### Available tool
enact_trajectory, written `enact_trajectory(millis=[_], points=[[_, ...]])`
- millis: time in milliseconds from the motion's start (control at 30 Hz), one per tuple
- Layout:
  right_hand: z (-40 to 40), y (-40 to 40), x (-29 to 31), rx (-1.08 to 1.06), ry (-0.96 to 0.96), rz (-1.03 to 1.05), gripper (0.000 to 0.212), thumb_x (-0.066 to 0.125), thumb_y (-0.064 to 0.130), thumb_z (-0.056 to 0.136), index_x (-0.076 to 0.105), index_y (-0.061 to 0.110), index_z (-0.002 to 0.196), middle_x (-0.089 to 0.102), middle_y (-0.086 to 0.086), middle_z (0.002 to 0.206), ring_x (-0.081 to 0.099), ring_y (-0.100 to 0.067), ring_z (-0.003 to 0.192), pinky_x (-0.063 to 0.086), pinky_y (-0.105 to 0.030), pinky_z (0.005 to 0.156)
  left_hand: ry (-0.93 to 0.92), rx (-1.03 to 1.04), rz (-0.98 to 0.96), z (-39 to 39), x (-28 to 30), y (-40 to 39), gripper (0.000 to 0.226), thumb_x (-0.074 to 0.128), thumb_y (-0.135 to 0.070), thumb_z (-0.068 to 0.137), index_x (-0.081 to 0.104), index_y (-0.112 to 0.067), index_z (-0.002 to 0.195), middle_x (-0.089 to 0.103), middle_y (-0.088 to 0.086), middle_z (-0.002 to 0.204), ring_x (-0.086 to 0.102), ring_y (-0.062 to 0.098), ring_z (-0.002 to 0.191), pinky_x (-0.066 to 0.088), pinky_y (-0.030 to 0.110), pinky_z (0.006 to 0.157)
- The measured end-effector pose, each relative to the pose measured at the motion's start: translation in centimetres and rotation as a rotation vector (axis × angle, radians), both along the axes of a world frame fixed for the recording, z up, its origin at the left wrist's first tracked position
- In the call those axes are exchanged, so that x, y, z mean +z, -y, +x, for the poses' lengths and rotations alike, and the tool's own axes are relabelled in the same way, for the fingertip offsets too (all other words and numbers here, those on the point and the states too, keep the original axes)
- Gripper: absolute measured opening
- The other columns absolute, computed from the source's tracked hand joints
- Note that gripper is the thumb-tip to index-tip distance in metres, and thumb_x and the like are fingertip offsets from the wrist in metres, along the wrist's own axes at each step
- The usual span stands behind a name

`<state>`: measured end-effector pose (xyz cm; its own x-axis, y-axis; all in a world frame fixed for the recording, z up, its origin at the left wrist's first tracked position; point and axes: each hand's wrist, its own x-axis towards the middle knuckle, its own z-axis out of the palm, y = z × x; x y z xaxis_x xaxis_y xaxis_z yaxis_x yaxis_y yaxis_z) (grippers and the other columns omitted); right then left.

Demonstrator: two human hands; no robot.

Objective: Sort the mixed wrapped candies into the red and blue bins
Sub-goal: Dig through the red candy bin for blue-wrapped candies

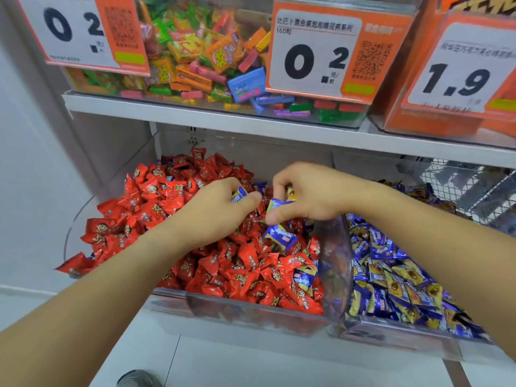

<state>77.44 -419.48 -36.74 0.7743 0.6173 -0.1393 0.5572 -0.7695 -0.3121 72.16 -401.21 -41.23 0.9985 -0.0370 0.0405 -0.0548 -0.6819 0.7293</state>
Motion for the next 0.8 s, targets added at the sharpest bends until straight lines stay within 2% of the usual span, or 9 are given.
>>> enact_trajectory(millis=[100, 200, 267, 333, 400, 533, 633, 700, 800], points=[[-1.1, 1.3, 1.2, -0.091, -0.013, 0.225, 0.038, 0.083, 0.056, 0.067, 0.061, 0.025, 0.069, 0.059, 0.005, 0.067, 0.046, -0.008, 0.057, 0.037, -0.030, 0.057, 0.016, 0.045, -0.072, 0.0, 0.3, 0.3, 0.049, 0.053, -0.050, 0.094, 0.055, -0.001, 0.088, 0.063, 0.015, 0.074, 0.050, 0.019, 0.060, 0.048, 0.044, 0.068], [-2.4, 2.3, 1.2, -0.154, 0.001, 0.363, 0.036, 0.083, 0.052, 0.070, 0.064, 0.022, 0.070, 0.064, -0.001, 0.067, 0.050, -0.010, 0.054, 0.044, -0.032, 0.058, -0.004, 0.038, -0.110, 0.0, 0.5, 0.7, 0.051, 0.054, -0.053, 0.093, 0.051, -0.003, 0.079, 0.050, 0.007, 0.063, 0.043, 0.018, 0.055, 0.041, 0.038, 0.061], [-3.6, 3.0, 0.9, -0.241, -0.013, 0.484, 0.032, 0.081, 0.046, 0.076, 0.064, 0.019, 0.074, 0.069, -0.001, 0.063, 0.059, -0.012, 0.049, 0.048, -0.032, 0.053, -0.044, -0.007, -0.241, -0.3, 0.8, 1.1, 0.059, 0.054, -0.064, 0.088, 0.050, -0.005, 0.078, 0.046, 0.006, 0.063, 0.041, 0.018, 0.056, 0.038, 0.037, 0.062], [-4.9, 3.6, 0.5, -0.367, -0.076, 0.658, 0.032, 0.079, 0.039, 0.080, 0.063, 0.011, 0.081, 0.072, -0.007, 0.063, 0.066, -0.018, 0.048, 0.052, -0.031, 0.049, -0.107, -0.070, -0.408, -0.9, 1.5, 1.8, 0.070, 0.053, -0.073, 0.078, 0.053, -0.004, 0.087, 0.047, 0.006, 0.068, 0.044, 0.019, 0.060, 0.039, 0.037, 0.061], [-6.1, 3.8, 0.2, -0.458, -0.158, 0.859, 0.032, 0.078, 0.030, 0.081, 0.061, 0.003, 0.084, 0.072, -0.015, 0.069, 0.071, -0.023, 0.054, 0.055, -0.030, 0.050, -0.170, -0.164, -0.500, -1.7, 2.0, 2.8, 0.065, 0.056, -0.073, 0.074, 0.057, -0.012, 0.096, 0.054, 0.008, 0.075, 0.049, 0.021, 0.064, 0.042, 0.035, 0.060], [-7.7, 3.7, -0.6, -0.488, -0.331, 1.191, 0.030, 0.074, 0.020, 0.084, 0.058, -0.006, 0.085, 0.062, -0.027, 0.084, 0.074, -0.026, 0.068, 0.061, -0.030, 0.061, -0.259, -0.354, -0.754, -2.9, 2.3, 5.1, 0.036, 0.065, -0.038, 0.090, 0.058, -0.009, 0.110, 0.064, 0.015, 0.080, 0.054, 0.023, 0.061, 0.044, 0.026, 0.053], [-7.8, 5.4, -0.4, -0.528, -0.440, 1.376, 0.024, 0.074, 0.021, 0.078, 0.060, 0.002, 0.083, 0.066, -0.022, 0.083, 0.074, -0.030, 0.075, 0.061, -0.029, 0.066, -0.311, -0.259, -0.988, -2.9, 2.8, 5.8, 0.022, 0.053, -0.013, 0.097, 0.053, 0.001, 0.113, 0.063, 0.013, 0.078, 0.054, 0.017, 0.051, 0.036, 0.020, 0.041], [-7.5, 7.8, -0.4, -0.573, -0.418, 1.432, 0.024, 0.075, 0.021, 0.073, 0.061, 0.005, 0.086, 0.069, -0.016, 0.082, 0.074, -0.028, 0.077, 0.060, -0.028, 0.065, -0.264, -0.177, -0.908, -2.3, 2.9, 6.1, 0.013, 0.053, -0.010, 0.098, 0.055, -0.003, 0.109, 0.061, 0.011, 0.077, 0.052, 0.019, 0.053, 0.035, 0.020, 0.041], [-7.0, 11.6, -1.4, -0.698, -0.159, 1.220, 0.024, 0.078, 0.016, 0.076, 0.066, 0.012, 0.097, 0.069, -0.011, 0.095, 0.071, -0.020, 0.065, 0.057, -0.026, 0.061, -0.147, -0.136, -0.571, -1.1, 3.1, 7.9, 0.009, 0.057, -0.014, 0.099, 0.057, -0.010, 0.107, 0.057, 0.009, 0.071, 0.050, 0.021, 0.060, 0.042, 0.028, 0.054]])
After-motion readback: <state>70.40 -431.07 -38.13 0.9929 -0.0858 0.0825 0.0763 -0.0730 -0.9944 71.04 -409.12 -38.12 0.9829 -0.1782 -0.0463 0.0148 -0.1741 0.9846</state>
